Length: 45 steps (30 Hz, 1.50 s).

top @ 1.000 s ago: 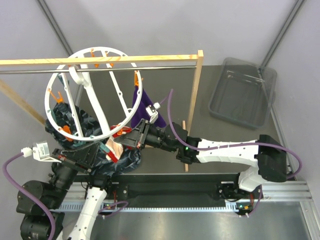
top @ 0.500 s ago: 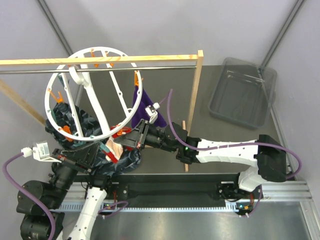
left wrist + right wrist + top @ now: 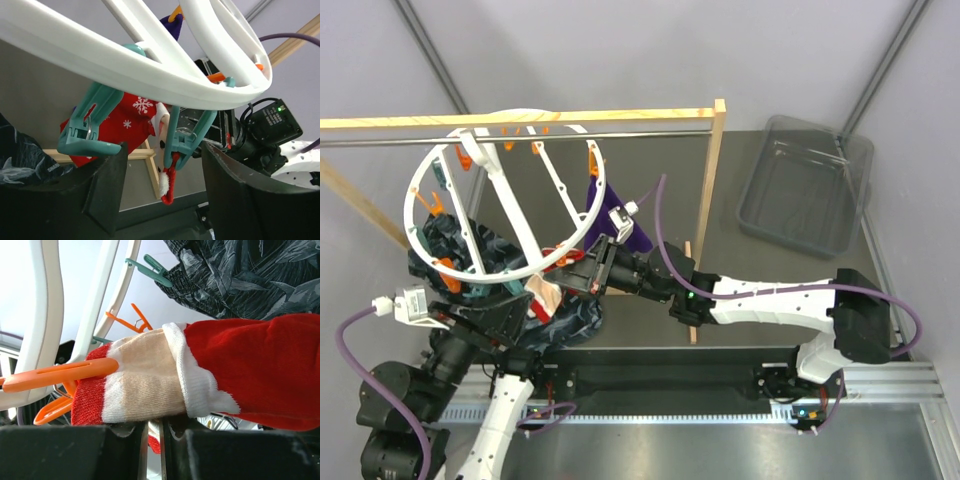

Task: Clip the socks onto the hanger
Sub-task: Clamp the sock onto the hanger, then reset both arms

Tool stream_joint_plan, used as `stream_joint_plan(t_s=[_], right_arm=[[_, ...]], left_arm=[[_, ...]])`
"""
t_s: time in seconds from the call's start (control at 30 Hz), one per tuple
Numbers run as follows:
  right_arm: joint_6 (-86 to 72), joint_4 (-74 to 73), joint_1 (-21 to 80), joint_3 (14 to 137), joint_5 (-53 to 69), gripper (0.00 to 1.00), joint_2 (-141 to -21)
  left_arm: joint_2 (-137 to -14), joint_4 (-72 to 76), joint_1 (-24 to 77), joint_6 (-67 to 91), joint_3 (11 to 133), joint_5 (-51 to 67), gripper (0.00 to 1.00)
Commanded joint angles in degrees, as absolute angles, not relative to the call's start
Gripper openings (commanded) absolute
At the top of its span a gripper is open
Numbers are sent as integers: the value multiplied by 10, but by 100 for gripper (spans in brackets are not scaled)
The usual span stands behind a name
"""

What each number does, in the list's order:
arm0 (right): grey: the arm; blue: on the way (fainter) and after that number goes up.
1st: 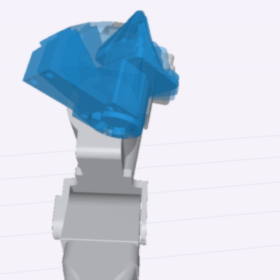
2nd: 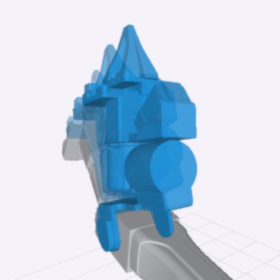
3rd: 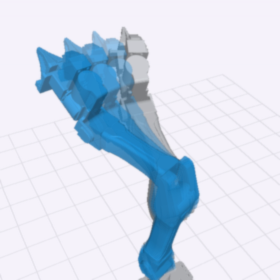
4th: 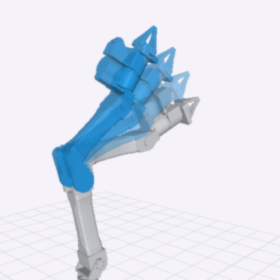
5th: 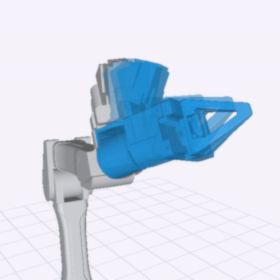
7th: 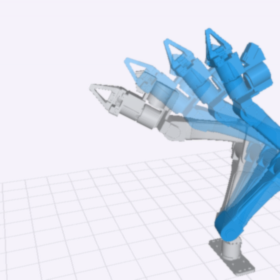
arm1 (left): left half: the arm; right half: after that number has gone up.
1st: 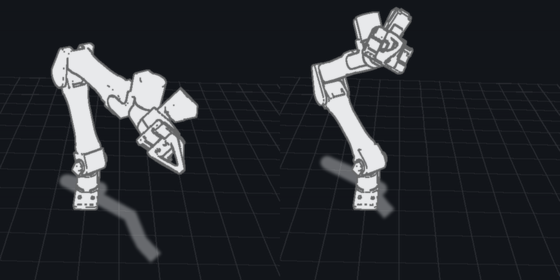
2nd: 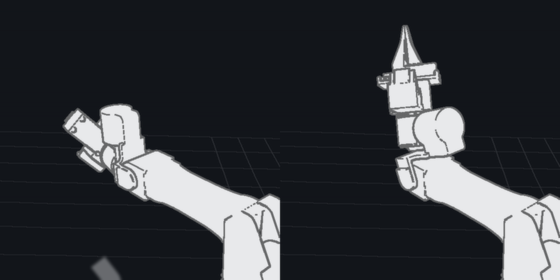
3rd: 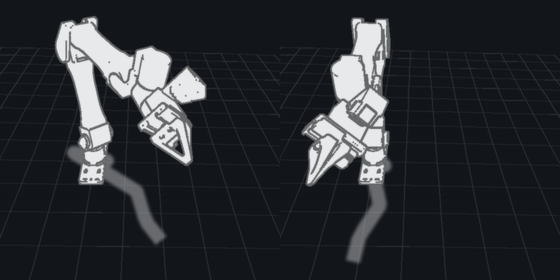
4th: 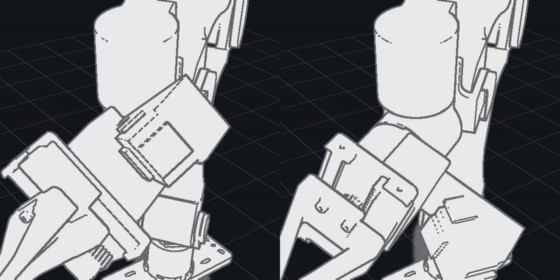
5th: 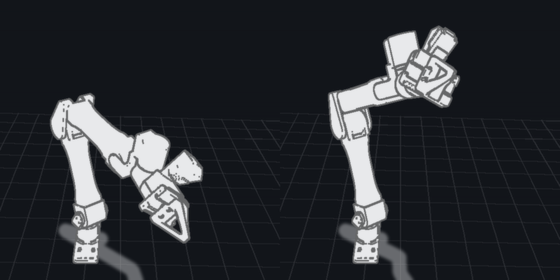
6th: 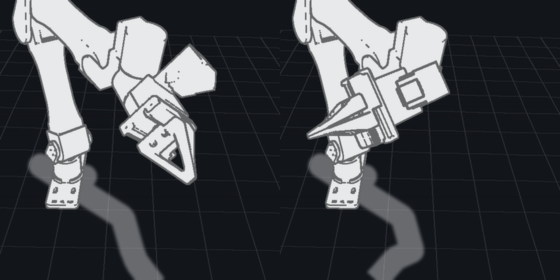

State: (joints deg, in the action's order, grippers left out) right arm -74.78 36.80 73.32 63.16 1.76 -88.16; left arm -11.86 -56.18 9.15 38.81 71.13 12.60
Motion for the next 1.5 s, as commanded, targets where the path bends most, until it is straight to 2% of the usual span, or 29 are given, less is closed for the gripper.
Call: stream_joint_plan(t_s=[0.0, 0.07, 0.1, 0.3, 0.43, 0.5, 0.57, 0.67, 0.77, 0.8, 0.9, 1.0, 1.23, 1.33, 1.47], right_arm=[[-744, 397, 729, 660, 18, 11, -889], [-742, 397, 729, 652, 18, 19, -888], [-736, 397, 729, 650, 18, 27, -887], [-705, 366, 728, 631, 35, 45, -876], [-653, 284, 730, 640, 37, 58, -864], [-622, 180, 731, 663, 22, 68, -860], [-593, 110, 733, 683, 12, 73, -857], [-540, 69, 737, 676, -22, 86, -837], [-472, 28, 737, 671, -41, 91, -812], [-458, 6, 737, 671, -48, 96, -805], [-390, -29, 738, 666, -74, 98, -774], [-326, -57, 737, 657, -106, 100, -734], [-253, -94, 738, 598, -152, 100, -605], [-237, -80, 738, 559, -136, 100, -557], [-212, -86, 737, 525, -156, 100, -527]], left_arm=[[-116, -568, 91, 376, 725, 124, 69], [-116, -572, 91, 372, 734, 120, 70], [-116, -576, 91, 367, 736, 114, 70], [-114, -575, 91, 362, 730, 126, 72], [-113, -555, 91, 367, 702, 177, 74], [-119, -551, 91, 363, 695, 192, 76], [-132, -551, 91, 358, 686, 212, 78], [-145, -547, 91, 357, 662, 230, 79], [-169, -548, 91, 345, 644, 265, 79], [-177, -543, 91, 343, 642, 278, 80], [-208, -491, 95, 316, 623, 393, 82], [-252, -470, 122, 294, 635, 435, 84], [-402, -505, 151, 236, 696, 430, 90], [-410, -491, 151, 243, 687, 420, 90], [-382, -372, 151, 307, 633, 441, 90]])
